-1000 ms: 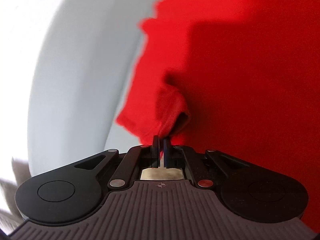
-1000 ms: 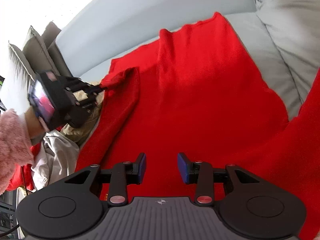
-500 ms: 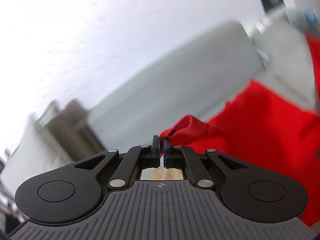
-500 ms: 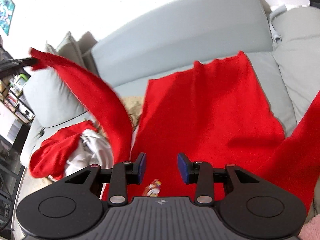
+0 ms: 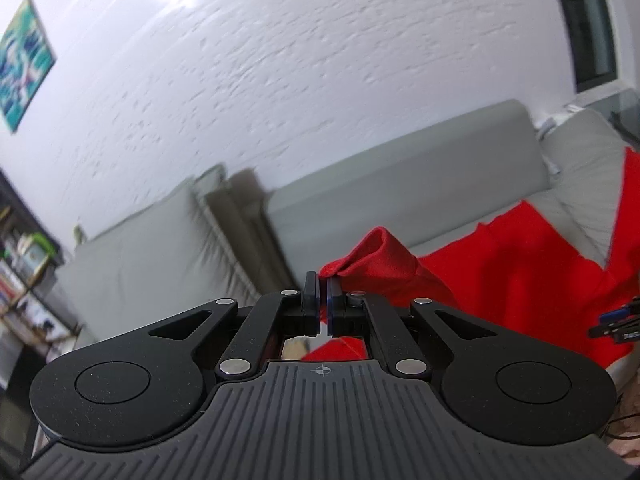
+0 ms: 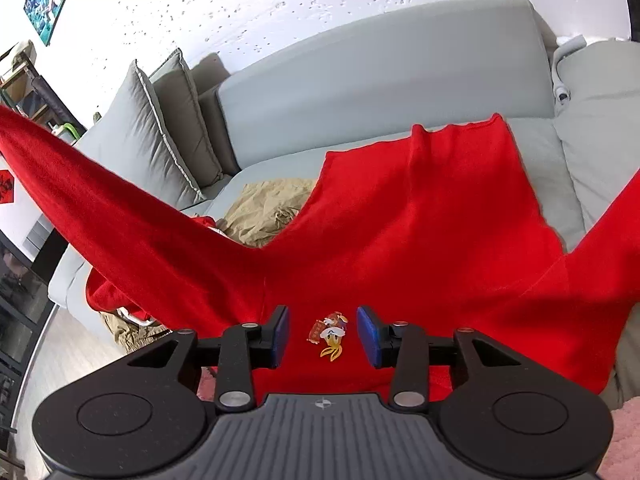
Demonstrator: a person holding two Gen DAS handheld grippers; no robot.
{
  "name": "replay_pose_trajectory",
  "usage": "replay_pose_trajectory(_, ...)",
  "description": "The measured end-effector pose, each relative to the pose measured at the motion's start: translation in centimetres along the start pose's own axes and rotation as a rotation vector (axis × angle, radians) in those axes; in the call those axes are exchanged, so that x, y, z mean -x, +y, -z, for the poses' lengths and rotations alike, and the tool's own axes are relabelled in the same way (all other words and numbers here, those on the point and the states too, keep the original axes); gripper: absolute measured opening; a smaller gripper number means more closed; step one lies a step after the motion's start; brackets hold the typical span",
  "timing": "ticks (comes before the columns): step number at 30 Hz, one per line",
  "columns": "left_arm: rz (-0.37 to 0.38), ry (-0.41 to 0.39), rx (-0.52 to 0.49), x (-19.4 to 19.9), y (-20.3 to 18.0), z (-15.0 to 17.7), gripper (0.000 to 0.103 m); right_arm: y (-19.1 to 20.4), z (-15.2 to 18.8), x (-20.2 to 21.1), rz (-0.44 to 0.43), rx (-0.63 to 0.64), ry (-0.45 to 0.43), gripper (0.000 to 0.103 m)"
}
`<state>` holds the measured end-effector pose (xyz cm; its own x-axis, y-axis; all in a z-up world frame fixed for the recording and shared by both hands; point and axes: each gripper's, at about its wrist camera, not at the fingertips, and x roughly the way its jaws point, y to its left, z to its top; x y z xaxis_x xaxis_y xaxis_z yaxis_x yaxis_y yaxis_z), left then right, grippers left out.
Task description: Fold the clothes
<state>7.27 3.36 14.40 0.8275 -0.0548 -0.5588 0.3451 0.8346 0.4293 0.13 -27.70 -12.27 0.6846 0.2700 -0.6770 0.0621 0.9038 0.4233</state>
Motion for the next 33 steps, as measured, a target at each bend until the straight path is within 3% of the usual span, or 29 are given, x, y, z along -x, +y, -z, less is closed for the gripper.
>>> replay_pose_trajectory(8, -0.083, 0.312, 0.067, -16.2, 6.0, 3.9, 0.002, 1.5, 0.3, -0.7, 0.036, 0.048, 0.040, 0.040)
replay_pose_trajectory(13, -0.138, 0.462, 0.098, -27.8, 7.2, 7.2, 0.002, 2.1, 0.6, -0.8, 0.084, 0.086, 0.072, 0.040)
replay_pose_trajectory(16, -0.148, 0.535, 0.148, -32.4, 7.3, 9.2, 0.005, 2.3, 0.7, -0.6, 0.110, 0.084, 0.085, 0.040)
replay_pose_trajectory(19, -0.226, 0.604, 0.172, -37.2, 6.5, 12.9, 0.036, 2.2, 0.8, -0.4, 0.128, 0.079, 0.097, 0.041)
replay_pose_trajectory(20, -0.255, 0.640, 0.184, -37.8, 6.2, 14.0, 0.053, 2.2, 0.7, -0.4, 0.132, 0.079, 0.098, 0.042)
replay_pose_trajectory(23, -0.295, 0.685, 0.261, -38.7, 6.5, 16.6, 0.055, 2.1, 0.5, 0.2, 0.144, 0.083, 0.086, 0.045)
replay_pose_trajectory(27, -0.375, 0.668, 0.371, -36.6, 9.0, 18.3, 0.055, 1.4, 0.3, 0.8, 0.140, 0.068, 0.068, 0.047)
replay_pose_trajectory(29, -0.408, 0.622, 0.423, -34.0, 10.1, 18.2, 0.055, 0.9, 0.3, 1.0, 0.139, 0.046, 0.060, 0.048)
replay_pose_trajectory(31, -0.375, 0.555, 0.449, -31.1, 10.1, 17.3, 0.057, 0.3, 0.2, 1.4, 0.136, 0.018, 0.046, 0.051)
replay_pose_trajectory(33, -0.272, 0.470, 0.454, -26.8, 8.3, 16.1, 0.062, -0.4, 0.2, 1.9, 0.136, -0.002, 0.029, 0.055)
